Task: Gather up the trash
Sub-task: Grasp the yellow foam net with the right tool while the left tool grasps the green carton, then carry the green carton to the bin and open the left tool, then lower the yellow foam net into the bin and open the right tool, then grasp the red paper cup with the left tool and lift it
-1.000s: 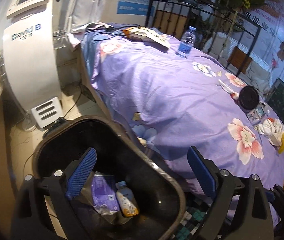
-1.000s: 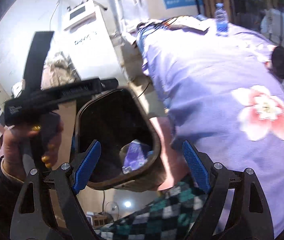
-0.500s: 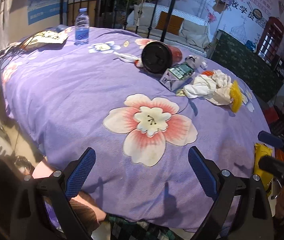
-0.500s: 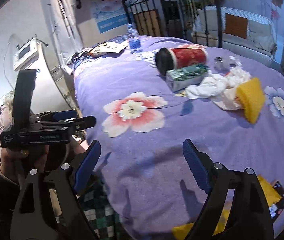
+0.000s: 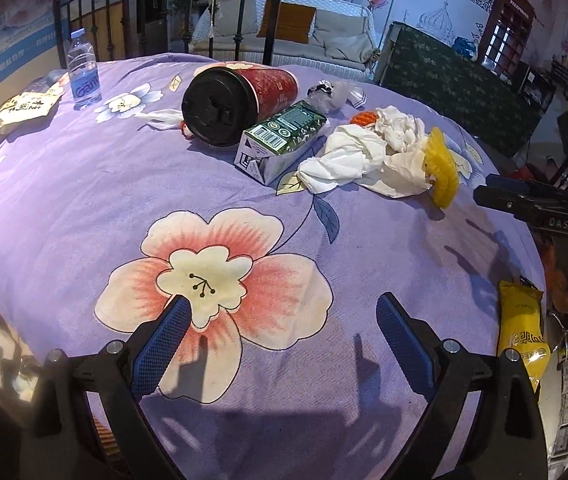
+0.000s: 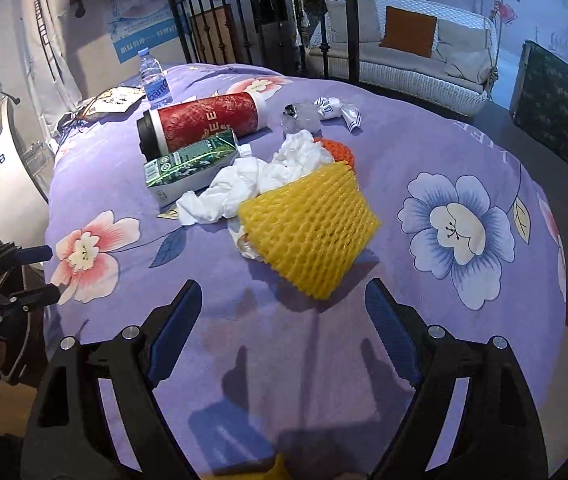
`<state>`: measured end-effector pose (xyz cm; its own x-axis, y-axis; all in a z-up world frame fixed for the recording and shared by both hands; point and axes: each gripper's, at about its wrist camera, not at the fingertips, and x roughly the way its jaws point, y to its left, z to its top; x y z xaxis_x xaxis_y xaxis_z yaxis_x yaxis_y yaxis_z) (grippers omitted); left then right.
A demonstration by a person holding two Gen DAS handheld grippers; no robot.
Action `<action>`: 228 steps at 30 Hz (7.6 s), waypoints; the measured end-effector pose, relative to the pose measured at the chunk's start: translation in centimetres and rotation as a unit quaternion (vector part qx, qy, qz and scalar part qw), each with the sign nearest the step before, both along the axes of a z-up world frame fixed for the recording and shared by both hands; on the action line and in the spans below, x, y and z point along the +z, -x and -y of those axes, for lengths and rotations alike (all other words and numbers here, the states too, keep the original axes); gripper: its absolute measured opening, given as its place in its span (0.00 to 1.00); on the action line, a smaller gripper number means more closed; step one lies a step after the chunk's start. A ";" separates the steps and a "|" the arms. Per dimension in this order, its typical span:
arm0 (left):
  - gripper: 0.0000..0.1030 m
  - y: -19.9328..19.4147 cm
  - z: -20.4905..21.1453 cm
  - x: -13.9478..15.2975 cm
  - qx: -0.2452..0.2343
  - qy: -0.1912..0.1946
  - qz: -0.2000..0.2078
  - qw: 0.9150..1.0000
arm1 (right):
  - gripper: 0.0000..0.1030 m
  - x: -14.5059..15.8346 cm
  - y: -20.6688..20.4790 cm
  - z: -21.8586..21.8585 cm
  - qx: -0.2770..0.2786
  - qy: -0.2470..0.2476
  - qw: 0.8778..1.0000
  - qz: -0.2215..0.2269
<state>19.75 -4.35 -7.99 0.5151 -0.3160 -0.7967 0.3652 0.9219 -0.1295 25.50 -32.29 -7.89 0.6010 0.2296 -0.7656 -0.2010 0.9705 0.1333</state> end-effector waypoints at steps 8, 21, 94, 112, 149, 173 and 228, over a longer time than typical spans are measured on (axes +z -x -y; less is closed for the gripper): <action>0.89 -1.8 1.4 -0.6 -0.011 -0.020 -0.003 1.000 | 0.58 -2.9 -3.8 -0.3 0.027 0.027 0.999 -0.024; 0.76 -8.3 5.4 0.8 -0.062 -0.076 0.046 0.994 | 0.18 -1.4 -1.7 3.5 -0.007 0.010 1.000 -0.012; 0.46 10.9 -16.9 4.7 0.194 -0.001 0.106 0.975 | 0.18 4.4 13.8 -21.2 0.158 -0.108 0.979 0.070; 0.46 13.3 -28.8 -5.2 0.377 -0.023 -0.083 0.922 | 0.18 2.6 15.1 -26.2 0.204 -0.112 0.972 0.042; 0.88 18.6 -32.1 1.7 0.494 -0.037 0.069 0.866 | 0.18 -2.9 15.4 -39.2 0.383 -0.166 0.902 -0.115; 0.90 19.0 -34.8 3.9 0.521 -0.006 0.104 0.847 | 0.85 -6.4 17.8 -48.4 0.446 -0.120 0.875 -0.143; 0.85 -17.6 10.1 2.8 -0.093 -0.162 -0.024 0.982 | 0.89 2.0 7.8 -2.8 0.028 -0.065 0.998 -0.002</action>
<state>37.31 -14.43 -5.21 0.4314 -0.1270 -0.8932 0.5312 0.8360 0.1377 17.72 -29.49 -5.91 0.5821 0.3598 -0.7291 -0.2536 0.9324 0.2576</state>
